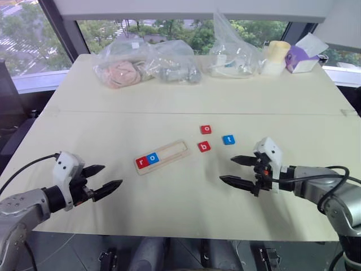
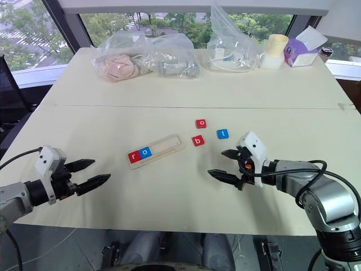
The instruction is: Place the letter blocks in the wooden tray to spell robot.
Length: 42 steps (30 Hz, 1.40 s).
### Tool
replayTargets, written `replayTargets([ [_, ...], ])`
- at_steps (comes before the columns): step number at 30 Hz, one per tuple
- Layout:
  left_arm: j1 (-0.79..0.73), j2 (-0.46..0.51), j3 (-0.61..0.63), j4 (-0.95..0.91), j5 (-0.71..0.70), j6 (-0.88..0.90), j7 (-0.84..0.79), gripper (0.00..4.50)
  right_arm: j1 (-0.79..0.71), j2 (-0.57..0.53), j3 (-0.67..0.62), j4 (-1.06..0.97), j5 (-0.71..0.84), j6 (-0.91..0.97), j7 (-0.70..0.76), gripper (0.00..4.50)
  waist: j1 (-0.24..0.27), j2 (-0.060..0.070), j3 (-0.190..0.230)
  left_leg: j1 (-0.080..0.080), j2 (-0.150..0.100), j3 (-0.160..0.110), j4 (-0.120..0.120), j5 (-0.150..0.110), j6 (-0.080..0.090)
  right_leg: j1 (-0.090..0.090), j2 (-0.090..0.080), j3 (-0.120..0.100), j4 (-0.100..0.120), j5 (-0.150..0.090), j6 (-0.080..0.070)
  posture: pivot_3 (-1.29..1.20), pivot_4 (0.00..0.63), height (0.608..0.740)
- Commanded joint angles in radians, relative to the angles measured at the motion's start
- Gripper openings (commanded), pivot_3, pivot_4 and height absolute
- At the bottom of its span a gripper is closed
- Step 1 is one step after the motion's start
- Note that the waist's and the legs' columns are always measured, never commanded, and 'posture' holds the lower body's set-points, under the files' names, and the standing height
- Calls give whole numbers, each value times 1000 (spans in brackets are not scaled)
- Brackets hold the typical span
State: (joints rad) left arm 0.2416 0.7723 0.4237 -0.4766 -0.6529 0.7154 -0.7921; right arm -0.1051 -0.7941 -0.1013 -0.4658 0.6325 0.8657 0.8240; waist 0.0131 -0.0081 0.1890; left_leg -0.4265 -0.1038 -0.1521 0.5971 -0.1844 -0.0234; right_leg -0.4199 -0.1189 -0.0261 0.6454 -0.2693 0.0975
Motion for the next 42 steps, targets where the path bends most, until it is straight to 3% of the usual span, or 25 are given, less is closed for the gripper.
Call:
replayTargets([
  [1, -5, 5, 11, -24, -3, -16, 1, 4500, -9, -7, -7, -14, 9, -9, 5, 4483, 0, 0, 0, 0, 0, 0, 0, 0, 0, 0, 0, 0, 0, 0, 0, 0, 150, 740],
  [14, -40, 16, -40, 10, 18, -24, -25, 4500, 5, -2, -10, -32, 11, -11, -8, 4483, 0, 0, 0, 0, 0, 1, 0, 0, 0, 0, 0, 0, 0, 0, 0, 0, 150, 740],
  [18, -55, 68, -93, 39, 86, -83, -75, 4500, -8, 6, -1, -37, 22, 8, -19, 4483, 0, 0, 0, 0, 0, 1, 0, 0, 0, 0, 0, 0, 0, 0, 0, 0, 150, 740],
  [25, -212, 136, -205, 179, 150, -177, -197, 4500, -41, -11, 34, -148, 117, 111, -14, 4483, 0, 0, 0, 0, 0, 2, 0, 0, 0, -1, 0, 0, 0, 1, -1, 0, 150, 740],
  [32, -409, 80, -404, 306, 253, -225, -231, 4500, -36, 30, 39, -258, 189, 171, -121, 4483, 1, 0, 0, 0, 0, 2, 0, 0, 1, -1, 0, 1, 0, 2, 2, 0, 150, 740],
  [42, -513, 16, -526, 425, 388, -329, -231, 4500, -20, 66, 36, -274, 206, 178, -220, 4483, 0, 0, 0, 0, 0, 4, 0, 0, 1, -2, 1, 2, 0, 4, 6, 0, 150, 740],
])
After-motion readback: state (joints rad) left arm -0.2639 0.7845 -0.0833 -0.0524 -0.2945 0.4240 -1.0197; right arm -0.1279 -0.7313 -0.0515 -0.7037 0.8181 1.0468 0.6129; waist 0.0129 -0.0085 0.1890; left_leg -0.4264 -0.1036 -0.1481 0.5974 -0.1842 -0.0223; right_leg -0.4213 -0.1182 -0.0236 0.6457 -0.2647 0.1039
